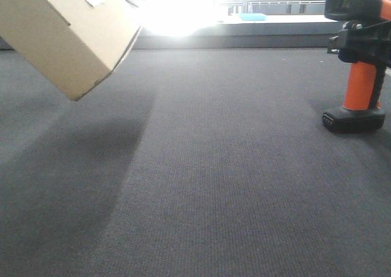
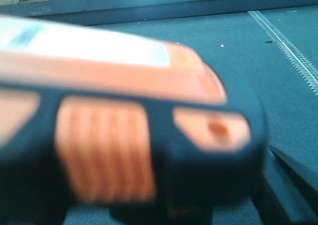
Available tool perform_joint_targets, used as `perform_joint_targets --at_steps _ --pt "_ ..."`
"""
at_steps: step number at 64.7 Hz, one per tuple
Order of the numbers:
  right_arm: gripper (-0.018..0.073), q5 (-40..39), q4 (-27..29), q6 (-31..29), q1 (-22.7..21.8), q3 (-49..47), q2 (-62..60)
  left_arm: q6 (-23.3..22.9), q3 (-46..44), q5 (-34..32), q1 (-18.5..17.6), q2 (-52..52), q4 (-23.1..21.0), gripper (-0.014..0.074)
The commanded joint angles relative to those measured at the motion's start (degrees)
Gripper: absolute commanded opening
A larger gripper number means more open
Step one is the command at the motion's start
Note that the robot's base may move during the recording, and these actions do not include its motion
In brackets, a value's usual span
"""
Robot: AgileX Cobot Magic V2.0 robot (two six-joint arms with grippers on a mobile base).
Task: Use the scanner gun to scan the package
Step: 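Lift the scanner gun off the belt with the right gripper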
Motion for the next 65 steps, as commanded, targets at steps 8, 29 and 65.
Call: perform_joint_targets --at_steps 8,29,65 --pt "0.0568 -2.03 0.45 0.06 0.01 -0.27 0.07 0.05 -0.17 -0.23 0.09 -0.88 -1.08 -0.0111" --pt "0.0568 -2.04 0.45 1.37 0.01 -0.27 0.07 0.05 -0.17 -0.23 0.09 -0.88 -1.08 -0.0111" --pt "0.0568 -3.75 -0.33 4.65 0.01 -0.27 0.17 0.05 -0.17 -0.23 0.09 -0.88 -1.08 -0.0111"
